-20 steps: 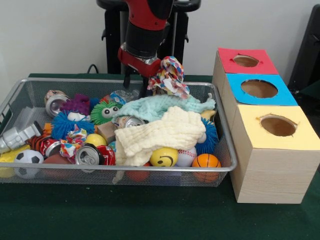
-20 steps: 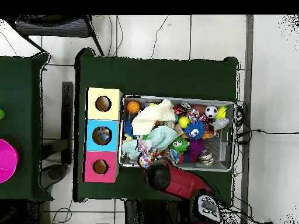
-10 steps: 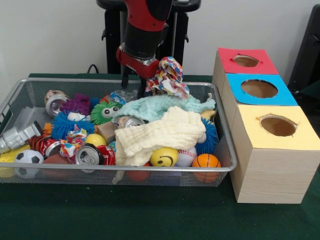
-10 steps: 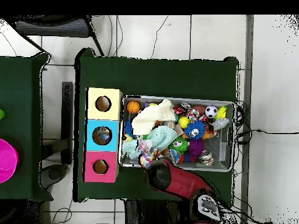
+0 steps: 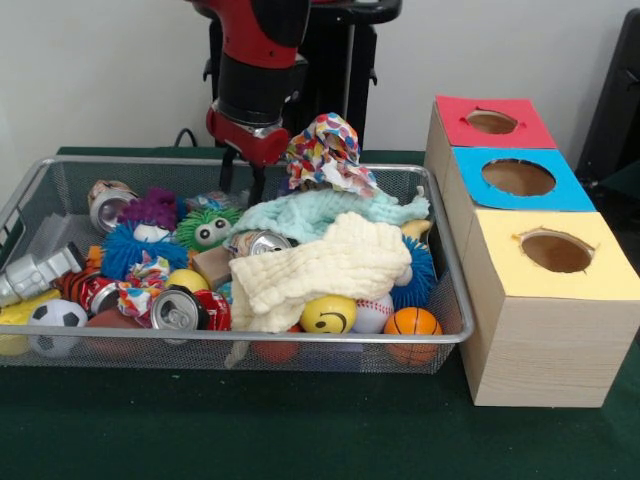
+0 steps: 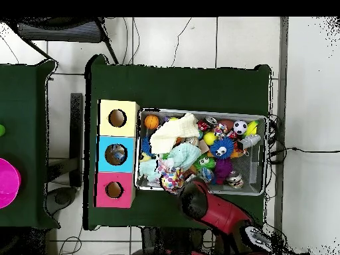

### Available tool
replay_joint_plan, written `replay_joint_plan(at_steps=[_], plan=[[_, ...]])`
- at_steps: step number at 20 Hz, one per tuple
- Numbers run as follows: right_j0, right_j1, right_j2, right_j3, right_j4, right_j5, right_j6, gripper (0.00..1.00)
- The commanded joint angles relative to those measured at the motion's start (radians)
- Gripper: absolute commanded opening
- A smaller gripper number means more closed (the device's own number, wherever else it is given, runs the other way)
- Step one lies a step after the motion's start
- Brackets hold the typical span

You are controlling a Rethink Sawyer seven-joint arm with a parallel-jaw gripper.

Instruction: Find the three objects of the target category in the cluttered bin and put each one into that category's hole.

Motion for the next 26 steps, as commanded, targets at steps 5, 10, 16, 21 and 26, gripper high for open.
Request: replay_joint_plan(at_steps=[5,10,16,21,26], plan=[[-0.066,0.124,0.174,-0.052,0.013,-0.175,0.208,1.0],[-0.026,0.127,0.141,-0.059,0.045,-0.175,0.204,1.0],[0.005,0.166,0.123,-0.075,0.074,-0.194,0.215,1.0],[0.075,0.17,0.051,-0.092,0.107,-0.17,0.182,1.0],[0.149,0.185,-0.022,-0.107,0.16,-0.15,0.159,1.0]])
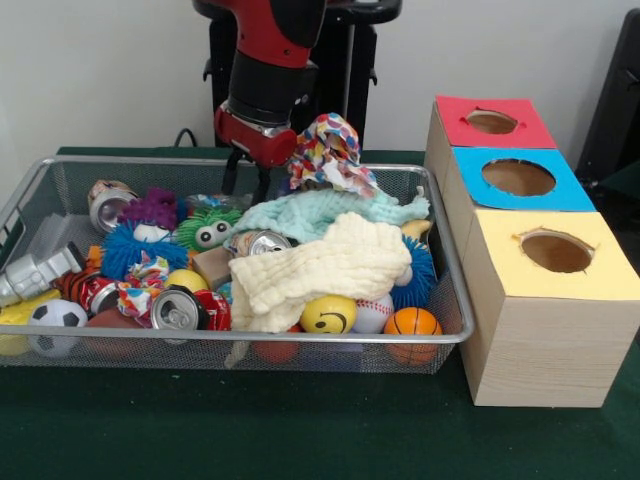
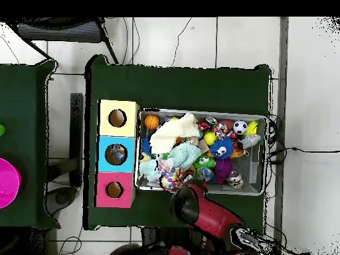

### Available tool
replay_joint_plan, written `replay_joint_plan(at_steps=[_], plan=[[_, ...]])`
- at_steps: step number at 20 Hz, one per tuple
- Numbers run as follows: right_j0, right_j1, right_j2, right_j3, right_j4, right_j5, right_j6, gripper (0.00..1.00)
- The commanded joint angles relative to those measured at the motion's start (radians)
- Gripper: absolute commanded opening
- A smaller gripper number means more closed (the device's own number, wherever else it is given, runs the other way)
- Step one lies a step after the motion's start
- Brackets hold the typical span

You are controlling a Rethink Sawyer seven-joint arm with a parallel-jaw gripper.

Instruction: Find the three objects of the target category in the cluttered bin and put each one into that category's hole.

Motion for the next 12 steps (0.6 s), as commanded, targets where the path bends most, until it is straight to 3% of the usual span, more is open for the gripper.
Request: replay_joint_plan(at_steps=[1,12], plan=[[0.074,0.16,0.016,-0.137,0.115,-0.015,0.162,1.0],[0.102,0.149,-0.001,-0.118,0.189,0.025,0.166,1.0]])
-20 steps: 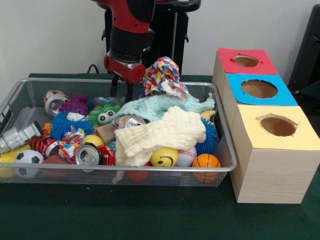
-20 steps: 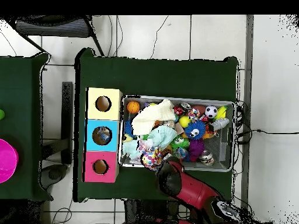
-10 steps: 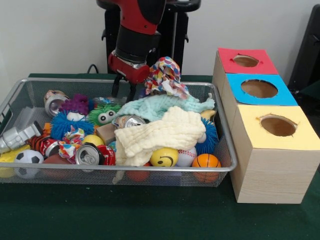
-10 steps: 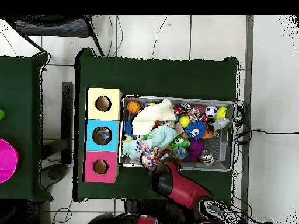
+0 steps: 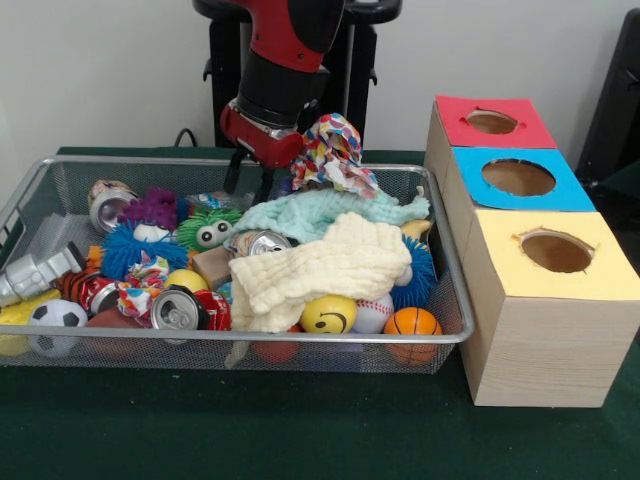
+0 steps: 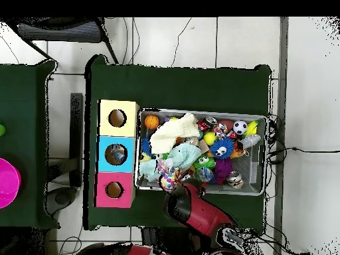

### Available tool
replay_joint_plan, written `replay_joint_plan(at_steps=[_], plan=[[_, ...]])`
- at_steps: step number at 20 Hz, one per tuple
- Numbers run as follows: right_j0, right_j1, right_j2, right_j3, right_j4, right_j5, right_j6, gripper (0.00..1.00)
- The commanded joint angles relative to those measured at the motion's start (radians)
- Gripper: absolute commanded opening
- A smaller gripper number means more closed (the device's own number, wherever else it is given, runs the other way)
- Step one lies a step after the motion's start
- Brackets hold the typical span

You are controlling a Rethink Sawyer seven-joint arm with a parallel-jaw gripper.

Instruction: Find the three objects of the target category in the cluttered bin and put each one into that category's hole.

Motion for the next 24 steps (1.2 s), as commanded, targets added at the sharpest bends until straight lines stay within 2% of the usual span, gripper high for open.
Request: replay_joint_plan(at_steps=[1,14,24], plan=[[0.006,0.13,0.056,-0.12,0.083,0.035,0.157,1.0],[0.071,0.206,-0.009,-0.176,0.153,0.089,0.119,1.0],[0.06,0.233,-0.001,-0.197,0.149,0.101,0.117,1.0]])
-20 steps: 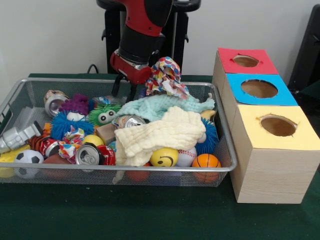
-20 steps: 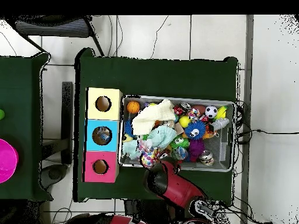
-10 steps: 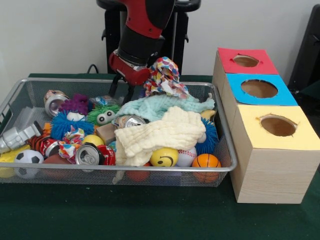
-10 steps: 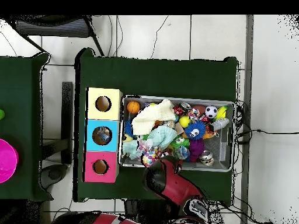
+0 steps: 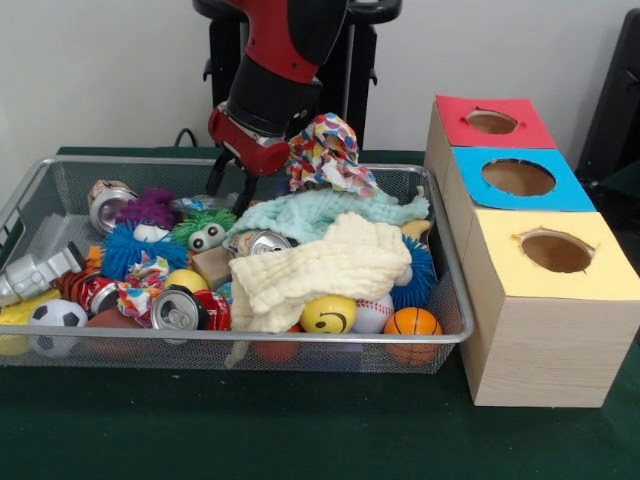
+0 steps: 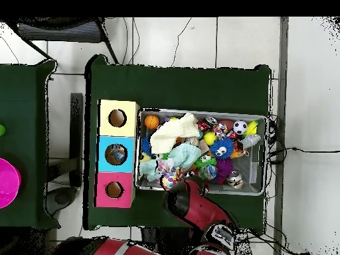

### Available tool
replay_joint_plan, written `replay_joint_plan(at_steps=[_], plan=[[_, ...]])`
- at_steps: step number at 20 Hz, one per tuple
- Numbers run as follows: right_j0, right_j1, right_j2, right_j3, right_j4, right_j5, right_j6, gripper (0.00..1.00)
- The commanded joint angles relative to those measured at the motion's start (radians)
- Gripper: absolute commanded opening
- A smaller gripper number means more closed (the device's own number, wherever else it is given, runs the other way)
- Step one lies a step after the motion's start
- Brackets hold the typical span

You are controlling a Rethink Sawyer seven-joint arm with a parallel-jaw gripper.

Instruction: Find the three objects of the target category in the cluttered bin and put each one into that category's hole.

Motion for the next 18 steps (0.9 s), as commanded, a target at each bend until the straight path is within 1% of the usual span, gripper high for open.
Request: replay_joint_plan(at_steps=[1,6,14,18], plan=[[-0.024,0.174,0.087,-0.145,0.066,0.106,0.116,1.0],[-0.014,0.183,0.078,-0.158,0.074,0.14,0.106,1.0],[-0.034,0.2,0.093,-0.172,0.055,0.148,0.091,1.0],[-0.024,0.206,0.079,-0.181,0.044,0.149,0.074,1.0]])
